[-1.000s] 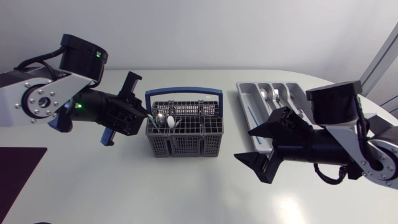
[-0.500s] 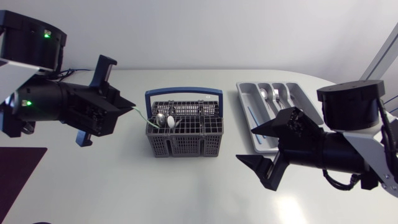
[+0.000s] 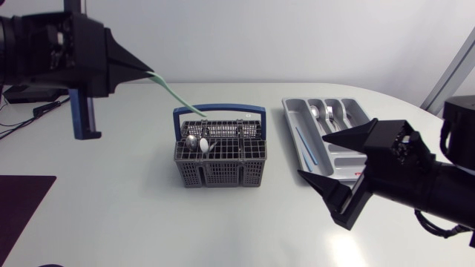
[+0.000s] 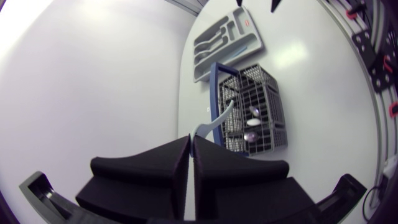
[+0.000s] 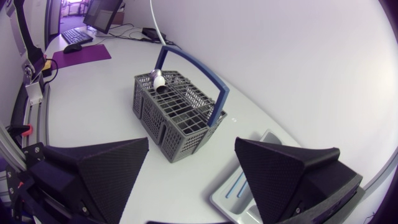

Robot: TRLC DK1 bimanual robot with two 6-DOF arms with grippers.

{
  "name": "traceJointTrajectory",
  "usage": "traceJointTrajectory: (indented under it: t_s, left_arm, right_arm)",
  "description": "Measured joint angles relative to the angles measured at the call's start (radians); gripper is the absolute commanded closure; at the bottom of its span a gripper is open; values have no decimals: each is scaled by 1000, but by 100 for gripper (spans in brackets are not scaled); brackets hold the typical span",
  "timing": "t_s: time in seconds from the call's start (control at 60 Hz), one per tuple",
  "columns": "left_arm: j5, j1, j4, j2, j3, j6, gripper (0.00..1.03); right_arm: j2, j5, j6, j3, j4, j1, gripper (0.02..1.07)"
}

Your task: Unload the cutlery basket into the drawer organizer.

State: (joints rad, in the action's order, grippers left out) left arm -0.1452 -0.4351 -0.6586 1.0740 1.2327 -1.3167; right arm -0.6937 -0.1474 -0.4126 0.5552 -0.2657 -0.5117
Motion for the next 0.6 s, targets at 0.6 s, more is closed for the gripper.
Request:
traceJointTrajectory:
  t_s: [0.6]
  left_arm:
    - [-248,-183,-156,366,198,848,100]
  right_arm:
    - [-3,467,-138,-100,319,-370,13]
